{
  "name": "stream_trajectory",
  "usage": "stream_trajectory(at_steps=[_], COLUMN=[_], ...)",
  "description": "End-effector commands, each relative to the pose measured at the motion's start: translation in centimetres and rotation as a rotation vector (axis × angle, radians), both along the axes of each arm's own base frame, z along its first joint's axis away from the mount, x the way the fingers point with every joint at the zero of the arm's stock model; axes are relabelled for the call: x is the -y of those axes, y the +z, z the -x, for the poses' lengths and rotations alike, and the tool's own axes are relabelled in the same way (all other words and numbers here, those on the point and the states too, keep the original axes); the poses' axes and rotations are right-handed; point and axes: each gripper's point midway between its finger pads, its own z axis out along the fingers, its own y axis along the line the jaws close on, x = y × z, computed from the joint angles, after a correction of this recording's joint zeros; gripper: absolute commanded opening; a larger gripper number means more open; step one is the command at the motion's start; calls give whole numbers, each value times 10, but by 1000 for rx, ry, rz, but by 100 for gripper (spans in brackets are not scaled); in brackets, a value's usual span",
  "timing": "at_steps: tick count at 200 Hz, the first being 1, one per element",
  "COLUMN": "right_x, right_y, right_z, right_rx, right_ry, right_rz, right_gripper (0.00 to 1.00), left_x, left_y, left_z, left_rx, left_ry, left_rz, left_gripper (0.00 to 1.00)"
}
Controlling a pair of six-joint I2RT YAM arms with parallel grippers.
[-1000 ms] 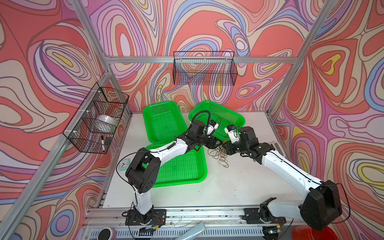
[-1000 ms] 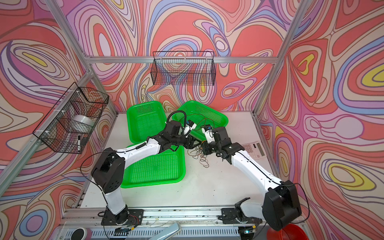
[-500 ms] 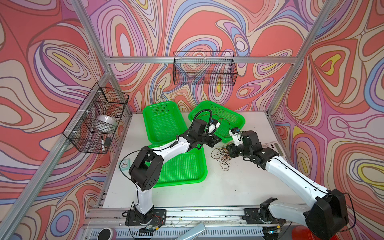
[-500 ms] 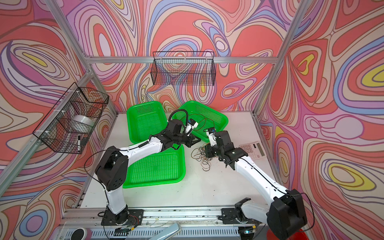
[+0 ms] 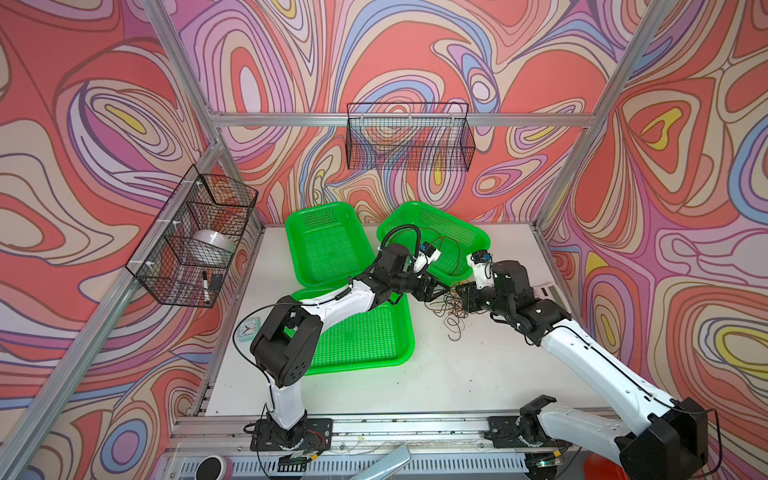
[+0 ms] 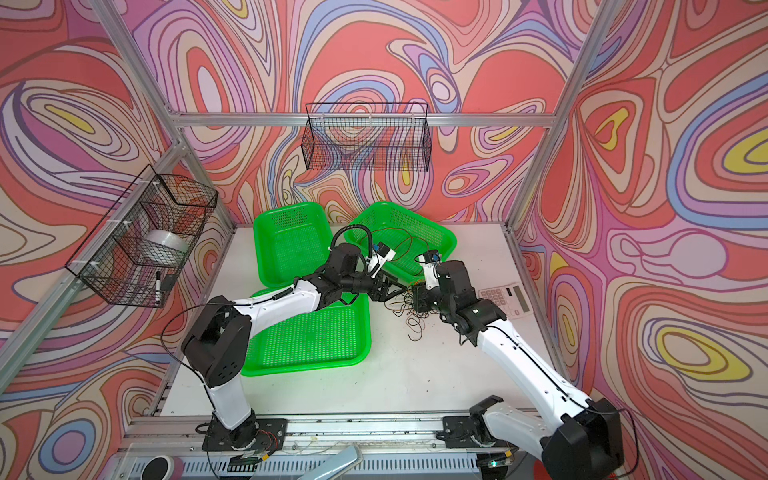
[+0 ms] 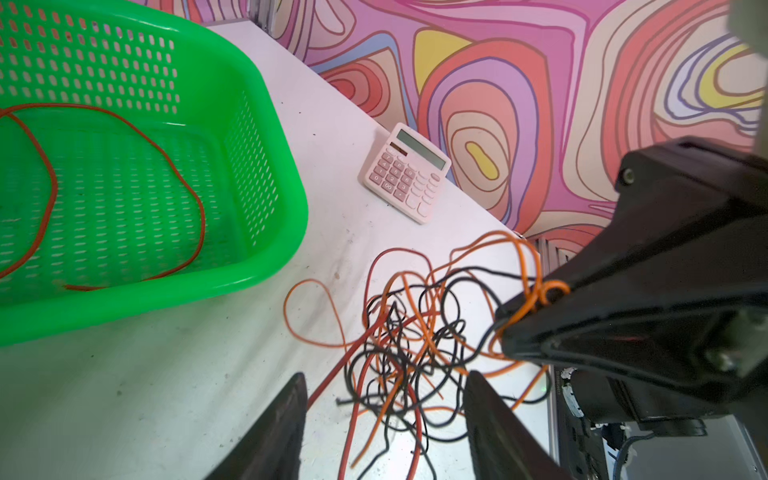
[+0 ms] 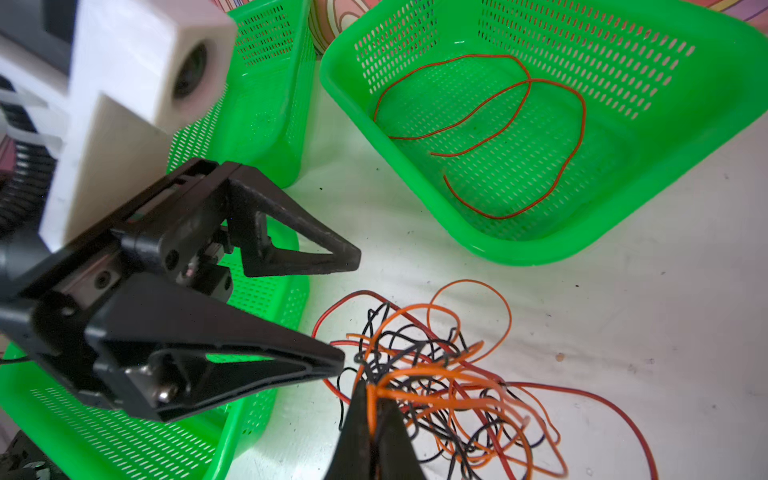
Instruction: Untangle the cables
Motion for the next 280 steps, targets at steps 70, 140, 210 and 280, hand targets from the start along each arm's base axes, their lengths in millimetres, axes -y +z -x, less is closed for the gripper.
stream_trajectory(at_steps=[70,140,210,280], right_x=[-20,22,5,-14], right_y=[20,26,-24,-46], right_z=[3,5,26,19], right_rx=[0,17,-112,-119], right_ry=[85,-130,-26,29], right_rz=[-106,-15,-55,-113], right_gripper=[1,33,39,44], left_x=[29,18,16,17], left_y=[-11,-3,4,15], left_z=[-9,-8,-5,-6], left_rx=[8,40,18,12], left_ry=[-14,31,37,45], left_rz=[15,-4,7,27], left_gripper=[25,0,0,0])
